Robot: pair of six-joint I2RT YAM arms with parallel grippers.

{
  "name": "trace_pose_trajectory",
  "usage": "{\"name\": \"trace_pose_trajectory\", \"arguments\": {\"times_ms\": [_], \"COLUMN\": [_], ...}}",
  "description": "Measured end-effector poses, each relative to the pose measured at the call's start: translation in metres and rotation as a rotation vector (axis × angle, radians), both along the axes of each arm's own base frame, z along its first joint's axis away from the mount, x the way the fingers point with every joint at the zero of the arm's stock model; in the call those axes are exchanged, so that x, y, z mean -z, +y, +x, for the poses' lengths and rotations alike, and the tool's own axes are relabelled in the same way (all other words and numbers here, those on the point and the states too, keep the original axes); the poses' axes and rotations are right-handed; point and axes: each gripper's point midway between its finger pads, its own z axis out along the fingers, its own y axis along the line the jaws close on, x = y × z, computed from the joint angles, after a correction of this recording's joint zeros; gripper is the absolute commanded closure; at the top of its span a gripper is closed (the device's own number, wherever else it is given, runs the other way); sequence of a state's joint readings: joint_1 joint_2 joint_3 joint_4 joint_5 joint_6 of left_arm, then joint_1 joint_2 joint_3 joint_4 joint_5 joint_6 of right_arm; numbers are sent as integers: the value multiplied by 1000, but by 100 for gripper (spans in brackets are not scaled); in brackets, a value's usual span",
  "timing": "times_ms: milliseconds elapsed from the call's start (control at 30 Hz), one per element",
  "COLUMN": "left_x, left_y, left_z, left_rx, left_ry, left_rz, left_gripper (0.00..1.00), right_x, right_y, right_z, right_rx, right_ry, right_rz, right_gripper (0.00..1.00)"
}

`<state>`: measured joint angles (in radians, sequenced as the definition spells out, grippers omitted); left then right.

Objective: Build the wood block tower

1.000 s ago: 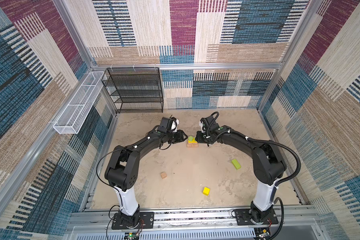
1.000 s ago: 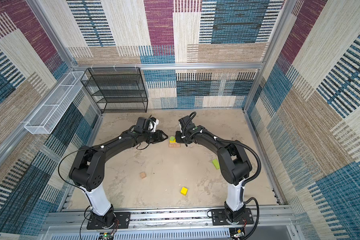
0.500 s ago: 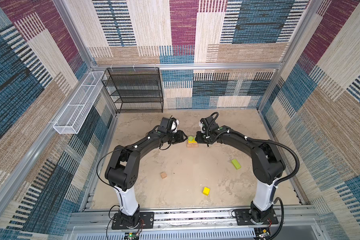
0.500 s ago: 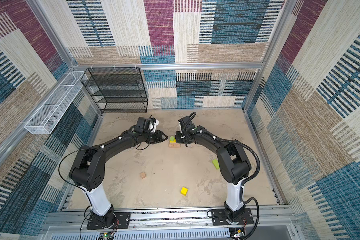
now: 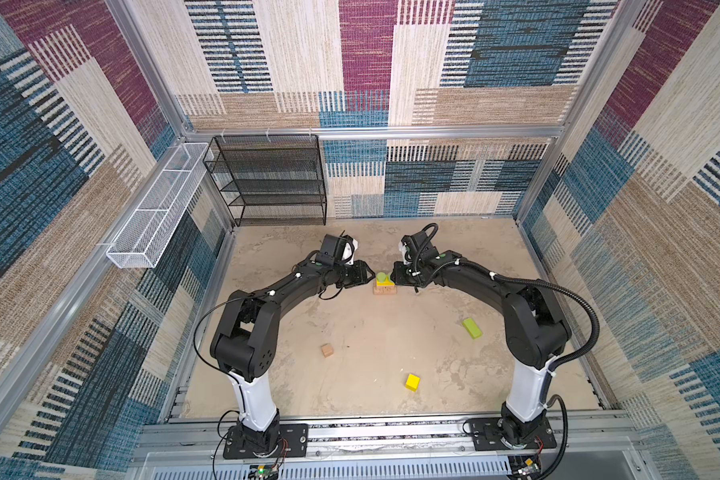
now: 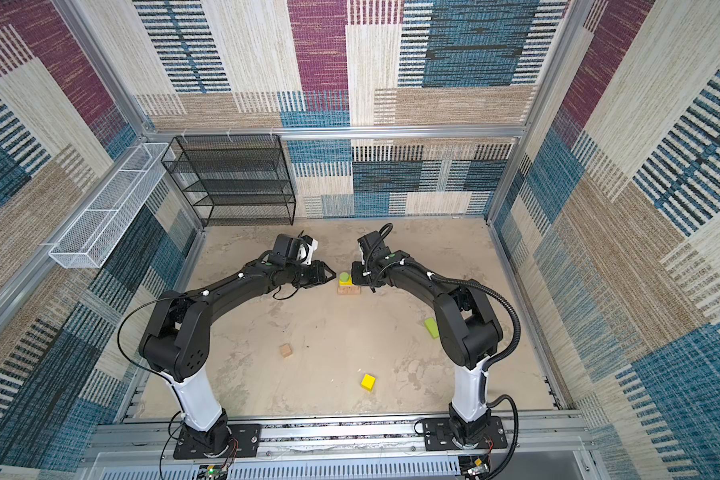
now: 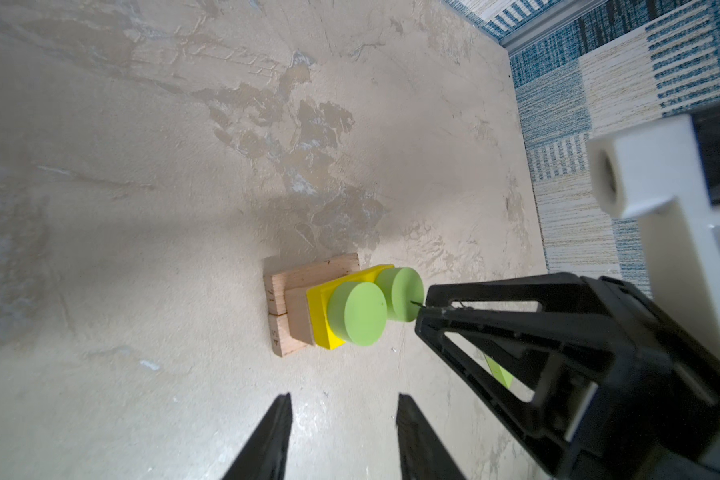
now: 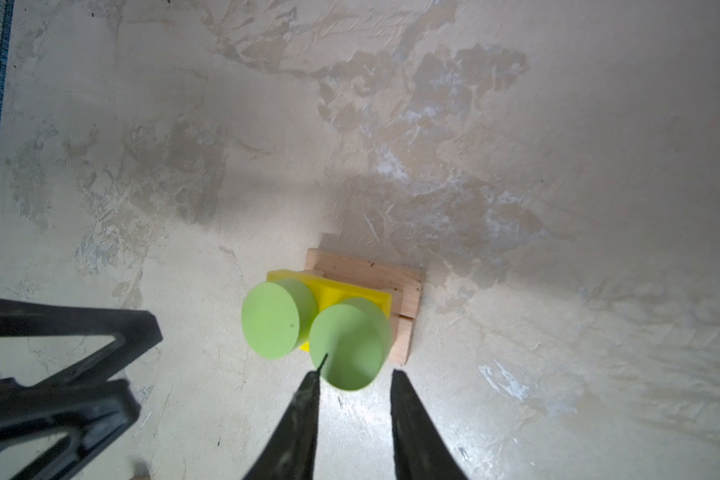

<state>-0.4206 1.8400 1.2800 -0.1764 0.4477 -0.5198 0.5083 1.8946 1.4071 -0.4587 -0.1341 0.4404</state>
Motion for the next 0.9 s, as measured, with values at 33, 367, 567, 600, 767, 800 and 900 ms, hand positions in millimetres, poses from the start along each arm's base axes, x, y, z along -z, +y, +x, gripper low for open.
{"name": "trace_pose_trajectory", "arguments": {"times_ms": [33, 367, 567, 600, 767, 800, 900], "left_x": [0, 0, 3, 3, 2, 2, 1], "left_y": [0, 0, 0, 0, 0, 0, 0], "left_z": [0, 0, 0, -1, 0, 0, 0], "left_rx": [0, 0, 0, 0, 0, 0, 0], "left_ry": [0, 3, 8, 10, 7, 7, 7], "left_rz": [0, 1, 4, 5, 3, 3, 3], "left_gripper": [54, 55, 55, 55, 55, 55, 55], "right_x": [0, -2, 0, 0, 1, 1, 2], "right_y": [0, 0, 2, 2, 3, 3, 3], "right_z": [0, 6, 7, 7, 7, 7, 7], "right_rx": [0, 7, 2, 3, 1, 1, 1], "right_ry": [-1, -15, -13, -12, -7, -6, -4], "right_rz": [0, 5, 11, 11, 17, 17, 16], "right_gripper": [66, 65, 66, 66, 68, 68, 70]}}
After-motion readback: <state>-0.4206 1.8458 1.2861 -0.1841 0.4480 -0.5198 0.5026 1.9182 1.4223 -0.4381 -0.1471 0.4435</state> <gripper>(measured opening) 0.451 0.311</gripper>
